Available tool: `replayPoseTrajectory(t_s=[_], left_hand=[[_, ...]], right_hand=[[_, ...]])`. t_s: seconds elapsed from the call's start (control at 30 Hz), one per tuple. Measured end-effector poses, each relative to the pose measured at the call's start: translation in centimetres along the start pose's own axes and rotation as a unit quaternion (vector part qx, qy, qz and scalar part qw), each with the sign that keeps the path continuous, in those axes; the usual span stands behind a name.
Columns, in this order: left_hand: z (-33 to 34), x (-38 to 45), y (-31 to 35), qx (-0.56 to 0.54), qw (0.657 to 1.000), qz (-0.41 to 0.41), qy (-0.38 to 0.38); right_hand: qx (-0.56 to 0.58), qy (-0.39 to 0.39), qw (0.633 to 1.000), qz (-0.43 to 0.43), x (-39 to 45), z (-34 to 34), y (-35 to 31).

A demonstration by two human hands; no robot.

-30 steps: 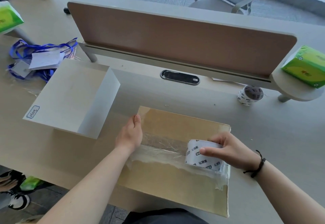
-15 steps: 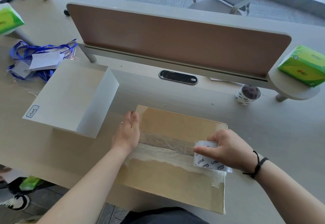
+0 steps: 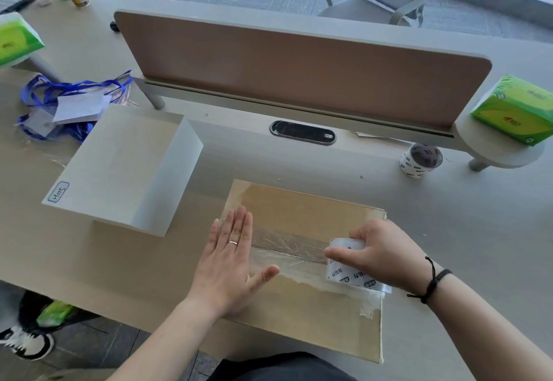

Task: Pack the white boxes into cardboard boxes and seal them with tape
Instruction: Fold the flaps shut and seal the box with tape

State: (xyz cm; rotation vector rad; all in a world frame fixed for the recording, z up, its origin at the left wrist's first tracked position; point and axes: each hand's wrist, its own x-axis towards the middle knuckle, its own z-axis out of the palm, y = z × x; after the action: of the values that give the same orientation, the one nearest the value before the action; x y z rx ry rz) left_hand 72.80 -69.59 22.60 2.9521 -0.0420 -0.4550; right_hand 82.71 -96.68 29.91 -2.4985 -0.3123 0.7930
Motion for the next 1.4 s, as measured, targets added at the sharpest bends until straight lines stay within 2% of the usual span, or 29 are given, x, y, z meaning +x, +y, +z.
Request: replayPoseTrajectory(t_s=[0.23,0.43,0.6,0.77,0.93,1.03,1.23,1.4], left_hand=[[0.7,0.0,0.3,0.034,0.999,0.012,0.027],[-0.8,0.5,2.9,0.043,0.996,0.037,-0.069],[-0.6,1.2,6.5,0.057,0.988,0.099,-0.106],[-0.1,1.6,8.4,0.046,0.985,0.130,-0.107],[-0.1,1.6,8.2,0.058,0.984,0.133,-0.107],[0.0,1.7,8.3,0.050,0.985,0.129,-0.104],[0.2,1.8,8.3,0.035,0.988,0.119,-0.089],[0.0,1.4,8.2,0.027,0.989,0.122,-0.081]], right_hand=[[-0.004,-0.005,1.000,-0.003,0.0,0.2,0.0],[-0.026,0.009,1.000,-0.001,0.2,0.3,-0.5],[-0.027,0.028,0.999,-0.026,0.6,0.5,-1.3],[0.077,0.009,0.995,-0.058,0.7,0.8,-0.7],[0.224,-0.046,0.972,-0.060,0.4,0.7,1.1],[0.254,-0.040,0.965,-0.060,0.4,0.8,1.1],[0.209,-0.008,0.977,-0.051,0.2,0.8,0.5],[0.087,0.029,0.996,0.005,-1.5,-0.8,2.5]])
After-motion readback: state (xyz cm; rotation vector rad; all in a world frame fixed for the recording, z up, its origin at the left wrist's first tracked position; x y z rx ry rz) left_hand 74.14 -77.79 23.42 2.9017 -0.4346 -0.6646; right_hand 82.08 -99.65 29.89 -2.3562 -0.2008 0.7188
